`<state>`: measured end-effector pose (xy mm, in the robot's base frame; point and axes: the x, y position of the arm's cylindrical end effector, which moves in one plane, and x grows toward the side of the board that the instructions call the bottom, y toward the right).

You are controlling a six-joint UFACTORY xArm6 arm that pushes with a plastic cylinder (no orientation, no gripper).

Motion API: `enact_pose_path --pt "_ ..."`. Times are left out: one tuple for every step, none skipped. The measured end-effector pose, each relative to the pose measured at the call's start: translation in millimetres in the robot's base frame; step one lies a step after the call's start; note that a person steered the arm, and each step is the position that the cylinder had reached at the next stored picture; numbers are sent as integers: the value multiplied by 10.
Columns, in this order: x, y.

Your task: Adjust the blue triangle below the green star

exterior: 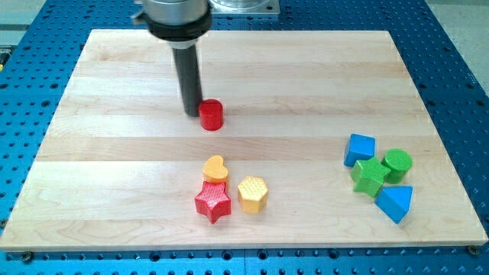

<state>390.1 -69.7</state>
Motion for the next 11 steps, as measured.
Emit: enact_pose_path --pt "-29 173" --pt "582 303" --pt "1134 374" --pt "988 681" --pt "707 1265" --pt "300 2236" --pt "479 3169" --pt "1210 3917" --pt "1723 3951" --pt "1920 3690" --pt "1984 3332"
